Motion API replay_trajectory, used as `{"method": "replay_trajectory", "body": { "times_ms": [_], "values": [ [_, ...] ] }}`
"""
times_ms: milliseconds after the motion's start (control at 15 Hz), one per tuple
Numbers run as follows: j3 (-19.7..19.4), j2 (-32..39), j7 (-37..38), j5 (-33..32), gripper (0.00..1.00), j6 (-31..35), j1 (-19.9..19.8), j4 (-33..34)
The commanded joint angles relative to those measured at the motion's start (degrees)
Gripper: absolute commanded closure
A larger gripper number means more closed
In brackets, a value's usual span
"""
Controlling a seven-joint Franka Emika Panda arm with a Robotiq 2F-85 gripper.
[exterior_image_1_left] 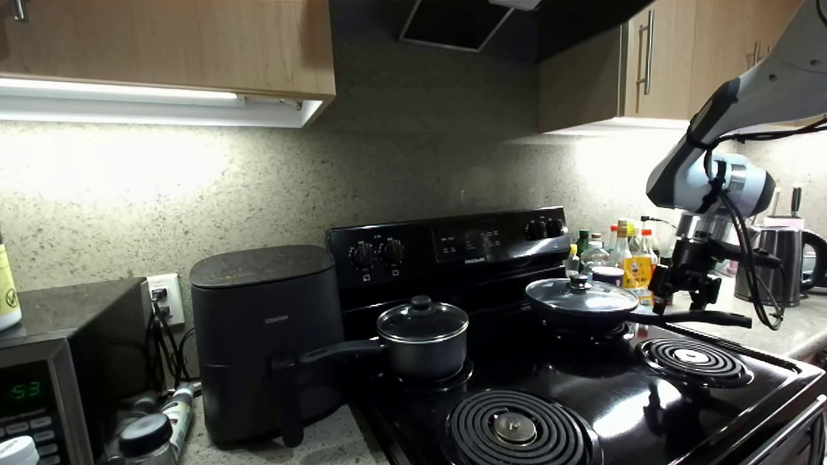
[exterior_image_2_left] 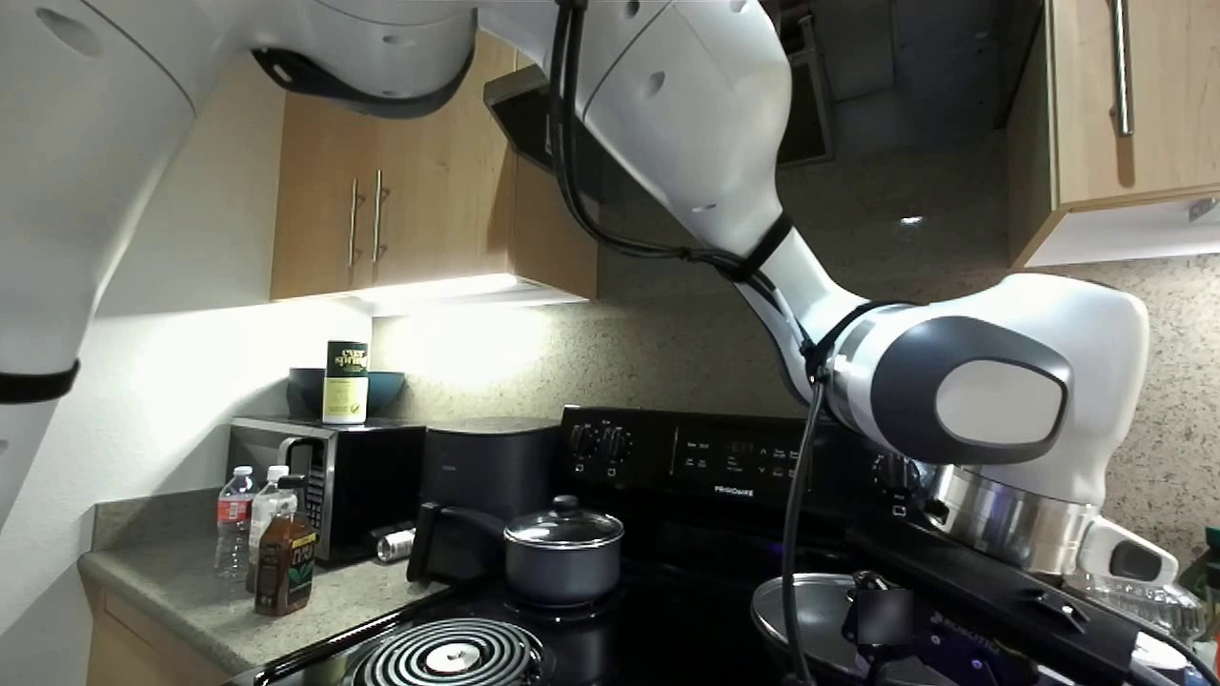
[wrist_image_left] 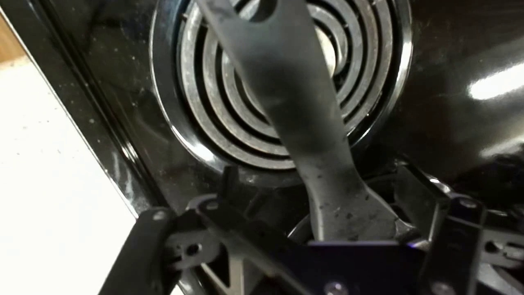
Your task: Rotate the black pan.
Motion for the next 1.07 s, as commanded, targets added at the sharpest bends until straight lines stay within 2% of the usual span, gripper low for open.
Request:
{"method": "replay_trajectory", "body": {
  "times_ms": [0,333,400,600,1000],
  "values": [
    [-0.2,-7.37,0.66,-1.72,0.0,7.98,2.06,-7.91],
    [-0.36,-14.9,-1.15,-1.16,0.0,10.87,4.41,-15.08],
    [-0.85,-10.2,0.02,-0.03,0.0,8.13,4.25,-10.12],
    [-1.26,-13.25,0.05,-0.09,0.0,8.55,5.36,-12.8],
    [-1.37,-13.54,0.06,-0.11,0.0,8.66,5.4,-13.15]
  ]
}}
